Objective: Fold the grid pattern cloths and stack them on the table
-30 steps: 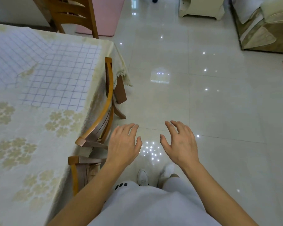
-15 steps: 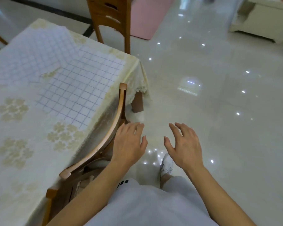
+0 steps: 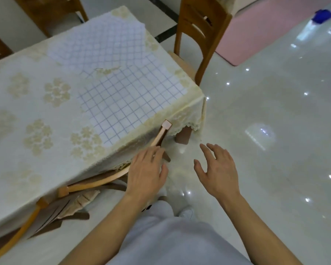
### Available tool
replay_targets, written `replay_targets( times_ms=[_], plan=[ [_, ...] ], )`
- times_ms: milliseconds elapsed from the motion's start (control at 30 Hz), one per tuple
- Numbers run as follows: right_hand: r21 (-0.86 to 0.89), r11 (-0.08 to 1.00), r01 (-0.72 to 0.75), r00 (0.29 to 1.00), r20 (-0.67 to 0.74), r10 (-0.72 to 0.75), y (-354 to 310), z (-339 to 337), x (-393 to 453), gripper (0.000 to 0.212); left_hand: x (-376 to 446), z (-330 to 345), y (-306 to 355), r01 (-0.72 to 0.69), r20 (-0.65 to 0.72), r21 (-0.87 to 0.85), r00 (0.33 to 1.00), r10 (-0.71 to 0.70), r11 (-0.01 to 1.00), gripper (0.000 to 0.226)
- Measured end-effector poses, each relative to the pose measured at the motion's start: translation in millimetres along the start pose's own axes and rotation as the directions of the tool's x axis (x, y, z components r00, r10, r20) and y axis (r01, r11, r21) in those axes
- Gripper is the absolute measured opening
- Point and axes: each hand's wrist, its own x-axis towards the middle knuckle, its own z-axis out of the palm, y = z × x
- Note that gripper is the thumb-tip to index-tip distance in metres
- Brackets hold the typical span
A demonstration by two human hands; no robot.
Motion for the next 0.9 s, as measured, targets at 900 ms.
replay_targets(
  times_ms=[900],
  plan=[
    [-0.054, 0.886, 0.461, 0.867, 0.241, -0.437, -81.0, 63.2, 286.3, 0.052, 138.2, 24.6, -181.0, 0.407, 0.028, 0.024, 0.913, -0.408, 0.913, 0.047]
  ],
)
